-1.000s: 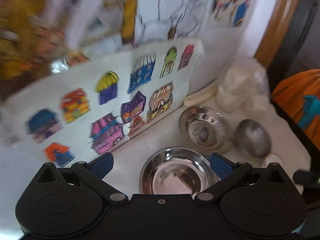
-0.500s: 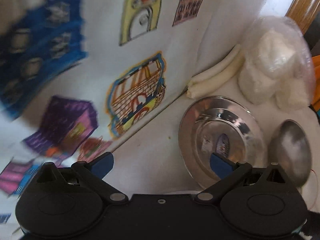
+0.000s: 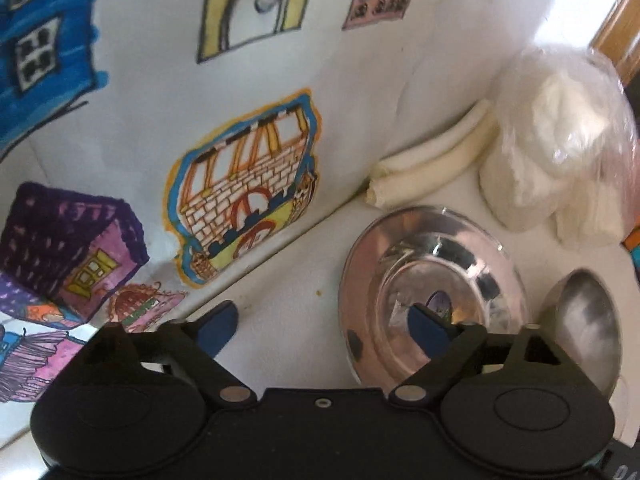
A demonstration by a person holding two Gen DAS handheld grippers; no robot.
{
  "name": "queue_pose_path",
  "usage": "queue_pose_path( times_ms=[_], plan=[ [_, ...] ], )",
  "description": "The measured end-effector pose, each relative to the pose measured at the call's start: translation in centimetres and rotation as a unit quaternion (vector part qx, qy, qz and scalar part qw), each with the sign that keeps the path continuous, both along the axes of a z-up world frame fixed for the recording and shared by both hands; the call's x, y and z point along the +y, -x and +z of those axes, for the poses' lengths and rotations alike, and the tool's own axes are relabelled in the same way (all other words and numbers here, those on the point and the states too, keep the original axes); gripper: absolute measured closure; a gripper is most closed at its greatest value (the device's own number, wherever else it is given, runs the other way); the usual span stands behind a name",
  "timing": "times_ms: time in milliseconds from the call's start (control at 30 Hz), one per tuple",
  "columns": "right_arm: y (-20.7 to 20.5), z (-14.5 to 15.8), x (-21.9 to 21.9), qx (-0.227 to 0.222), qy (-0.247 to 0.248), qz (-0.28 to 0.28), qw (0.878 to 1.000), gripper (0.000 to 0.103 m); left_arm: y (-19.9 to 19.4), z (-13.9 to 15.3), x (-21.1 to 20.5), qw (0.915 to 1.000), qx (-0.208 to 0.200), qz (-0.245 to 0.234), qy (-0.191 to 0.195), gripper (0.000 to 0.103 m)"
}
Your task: Organize plates and bowls
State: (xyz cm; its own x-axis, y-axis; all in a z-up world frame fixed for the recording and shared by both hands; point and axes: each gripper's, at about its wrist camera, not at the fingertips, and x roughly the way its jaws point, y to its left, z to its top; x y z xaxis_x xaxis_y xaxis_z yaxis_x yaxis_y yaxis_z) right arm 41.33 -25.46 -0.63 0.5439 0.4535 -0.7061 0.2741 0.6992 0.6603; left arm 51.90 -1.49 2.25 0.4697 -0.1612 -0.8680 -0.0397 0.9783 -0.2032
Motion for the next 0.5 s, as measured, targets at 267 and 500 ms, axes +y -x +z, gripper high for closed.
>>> queue_pose_path(
  times_ms=[267, 500],
  plan=[
    [-0.1, -0.8, 0.0, -0.001, -0.027, -0.028, 0.999, 0.054, 0.2, -0.4, 0.8, 0.9974, 0.004, 0.012, 0.071, 0.069],
    [-0.5, -1.2, 0.0, 0.007, -0.024, -0.04, 0.999, 0.08, 0.1, -0.9, 0.8, 0.9969, 0.005, 0.009, 0.078, 0.087]
  ],
)
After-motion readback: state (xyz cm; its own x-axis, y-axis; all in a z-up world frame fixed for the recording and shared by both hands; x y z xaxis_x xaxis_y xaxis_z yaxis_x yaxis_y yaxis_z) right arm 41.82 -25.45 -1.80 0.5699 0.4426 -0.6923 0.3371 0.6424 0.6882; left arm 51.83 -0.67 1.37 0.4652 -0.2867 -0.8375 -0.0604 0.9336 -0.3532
